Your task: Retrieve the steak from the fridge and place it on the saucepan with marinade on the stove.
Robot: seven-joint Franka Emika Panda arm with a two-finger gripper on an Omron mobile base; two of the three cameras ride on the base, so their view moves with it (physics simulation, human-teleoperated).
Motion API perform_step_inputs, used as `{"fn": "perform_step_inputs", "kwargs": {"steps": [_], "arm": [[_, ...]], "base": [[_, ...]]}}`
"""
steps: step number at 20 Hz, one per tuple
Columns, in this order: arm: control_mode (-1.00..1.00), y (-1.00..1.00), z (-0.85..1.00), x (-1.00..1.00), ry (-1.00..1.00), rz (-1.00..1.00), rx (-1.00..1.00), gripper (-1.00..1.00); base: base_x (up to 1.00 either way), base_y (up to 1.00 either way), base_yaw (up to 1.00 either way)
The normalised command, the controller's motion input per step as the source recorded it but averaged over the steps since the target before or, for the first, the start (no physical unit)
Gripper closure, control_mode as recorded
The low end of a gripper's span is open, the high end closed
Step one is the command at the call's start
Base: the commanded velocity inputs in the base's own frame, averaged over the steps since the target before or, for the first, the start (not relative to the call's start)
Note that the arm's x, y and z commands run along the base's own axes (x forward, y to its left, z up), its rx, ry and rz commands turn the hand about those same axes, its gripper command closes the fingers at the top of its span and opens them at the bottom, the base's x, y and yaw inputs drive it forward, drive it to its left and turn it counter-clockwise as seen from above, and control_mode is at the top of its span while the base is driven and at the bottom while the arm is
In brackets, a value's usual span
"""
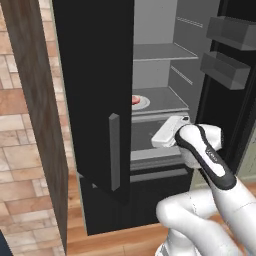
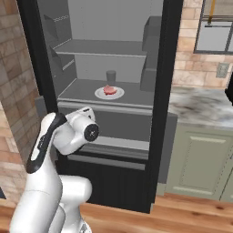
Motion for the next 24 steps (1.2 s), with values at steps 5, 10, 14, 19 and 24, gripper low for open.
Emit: {"fn": "perform_step_inputs", "kwargs": {"steps": [5,10,14,19,24], "arm": [[-1.00,0.19,-0.08,0.40,0.06,0.13,0.02,-1.00],[-1.00,0.19,-0.09,0.43,0.01,0.03,0.00,-1.00],[-1.00,0.10,-0.11,0.46,0.00,0.00,0.00,-1.00],[-1.00,0.38,-0.24,0.23,0.00,0.00,0.00,-1.00],[-1.00,0.49,-0.15,0.04,0.00,0.06,0.00,-1.00]], "base": [[0.00,0.00,0.00],[0.00,0.00,0.00],[0.00,0.00,0.00],[0.00,0.00,0.00],[0.00,0.00,0.00]]}}
